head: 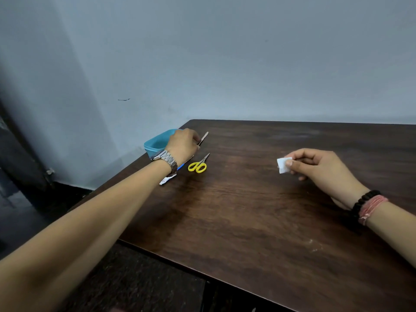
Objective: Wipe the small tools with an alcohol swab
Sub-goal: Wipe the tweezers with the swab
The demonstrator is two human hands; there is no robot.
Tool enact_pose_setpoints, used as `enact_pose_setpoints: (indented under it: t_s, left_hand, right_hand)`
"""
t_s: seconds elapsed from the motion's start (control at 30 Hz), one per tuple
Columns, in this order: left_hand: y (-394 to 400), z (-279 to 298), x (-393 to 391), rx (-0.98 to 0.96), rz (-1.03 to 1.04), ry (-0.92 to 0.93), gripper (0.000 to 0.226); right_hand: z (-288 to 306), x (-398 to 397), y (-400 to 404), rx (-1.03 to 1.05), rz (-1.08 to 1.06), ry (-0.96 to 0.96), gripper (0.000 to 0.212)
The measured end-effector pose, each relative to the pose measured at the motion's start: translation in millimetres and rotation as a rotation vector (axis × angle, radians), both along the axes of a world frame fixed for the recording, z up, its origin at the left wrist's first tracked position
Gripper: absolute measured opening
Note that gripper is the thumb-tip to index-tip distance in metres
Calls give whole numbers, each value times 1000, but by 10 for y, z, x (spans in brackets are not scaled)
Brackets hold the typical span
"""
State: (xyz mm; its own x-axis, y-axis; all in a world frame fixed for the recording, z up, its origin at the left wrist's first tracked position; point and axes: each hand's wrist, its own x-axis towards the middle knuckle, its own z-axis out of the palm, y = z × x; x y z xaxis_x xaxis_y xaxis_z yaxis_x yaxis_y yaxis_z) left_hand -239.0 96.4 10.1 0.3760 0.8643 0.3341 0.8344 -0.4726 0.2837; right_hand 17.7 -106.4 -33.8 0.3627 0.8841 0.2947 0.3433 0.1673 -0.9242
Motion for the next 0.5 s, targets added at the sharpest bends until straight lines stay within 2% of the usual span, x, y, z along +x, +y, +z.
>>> enact_pose_setpoints:
  t_s: [0.13, 0.27, 0.5]
  left_hand:
    - [-90, 86, 76, -96, -115, -268, 15]
    - [-236, 64, 355, -272, -350, -479, 10]
    - [-608, -32, 1057, -462, -618, -550, 11]
  right_hand:
    - [14, -17, 6, -4, 2, 25, 4]
    - [57, 13, -6, 24, -27, 86, 5]
    - [140, 154, -27, 104, -148, 277, 7]
